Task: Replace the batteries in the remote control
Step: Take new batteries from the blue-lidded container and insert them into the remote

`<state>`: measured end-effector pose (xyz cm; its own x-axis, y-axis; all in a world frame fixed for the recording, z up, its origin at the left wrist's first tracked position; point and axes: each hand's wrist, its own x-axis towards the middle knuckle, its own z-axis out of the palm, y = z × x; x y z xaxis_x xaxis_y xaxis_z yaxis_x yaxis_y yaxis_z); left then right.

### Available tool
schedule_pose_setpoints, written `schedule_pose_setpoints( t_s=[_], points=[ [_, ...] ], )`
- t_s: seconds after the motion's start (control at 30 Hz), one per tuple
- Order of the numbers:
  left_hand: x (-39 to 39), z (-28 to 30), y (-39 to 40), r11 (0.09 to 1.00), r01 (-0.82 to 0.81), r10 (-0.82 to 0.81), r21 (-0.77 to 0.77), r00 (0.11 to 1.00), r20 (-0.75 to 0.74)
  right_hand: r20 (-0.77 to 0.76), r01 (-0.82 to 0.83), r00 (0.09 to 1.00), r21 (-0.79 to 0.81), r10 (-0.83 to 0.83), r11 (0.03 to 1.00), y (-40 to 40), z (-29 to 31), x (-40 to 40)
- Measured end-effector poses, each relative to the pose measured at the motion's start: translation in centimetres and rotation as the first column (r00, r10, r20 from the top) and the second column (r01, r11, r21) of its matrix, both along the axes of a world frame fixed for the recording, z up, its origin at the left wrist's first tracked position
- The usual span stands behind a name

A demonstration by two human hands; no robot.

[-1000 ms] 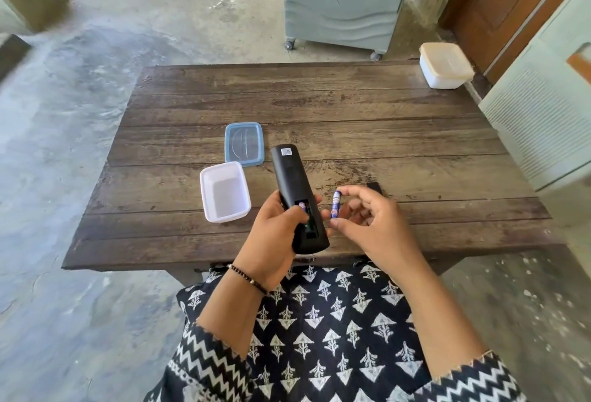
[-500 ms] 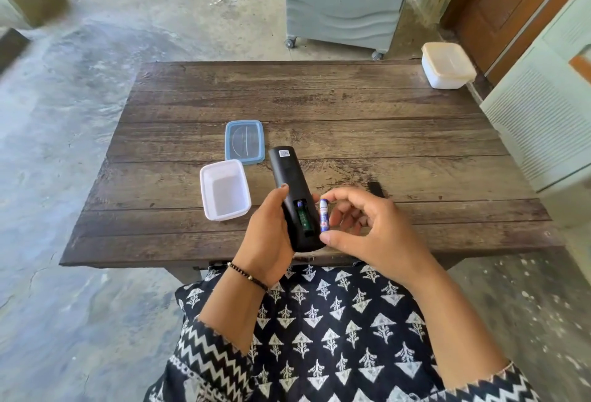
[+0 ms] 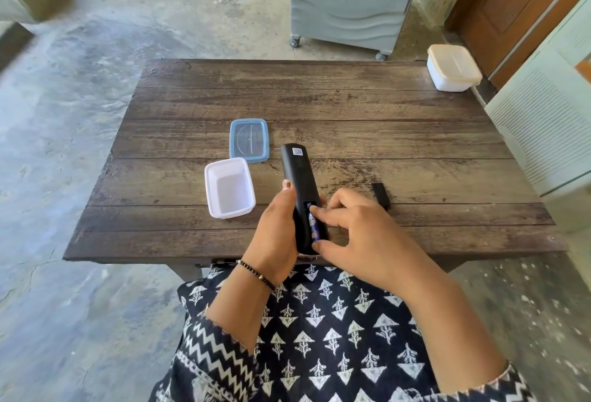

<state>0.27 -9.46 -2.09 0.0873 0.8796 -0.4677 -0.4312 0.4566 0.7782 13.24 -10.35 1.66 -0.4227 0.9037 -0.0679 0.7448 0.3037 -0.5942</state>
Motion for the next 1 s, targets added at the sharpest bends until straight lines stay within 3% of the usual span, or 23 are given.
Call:
schedule_pose_setpoints(
  t_s=[0.37, 1.0],
  points=[
    [0.1, 0.2, 0.1, 0.995, -0.096, 0.094, 0.017, 0.992, 0.081, -0.157, 0.109, 0.984, 0.202, -0.078, 0.973, -0.3, -1.4, -0.4],
    [1.3, -0.3, 0.0, 0.988, -0.149, 0.151, -0.037, 0.988, 0.037, -0.127, 0.199, 0.978, 0.294, -0.168, 0.935, -1.1, -3.0, -1.4]
  ],
)
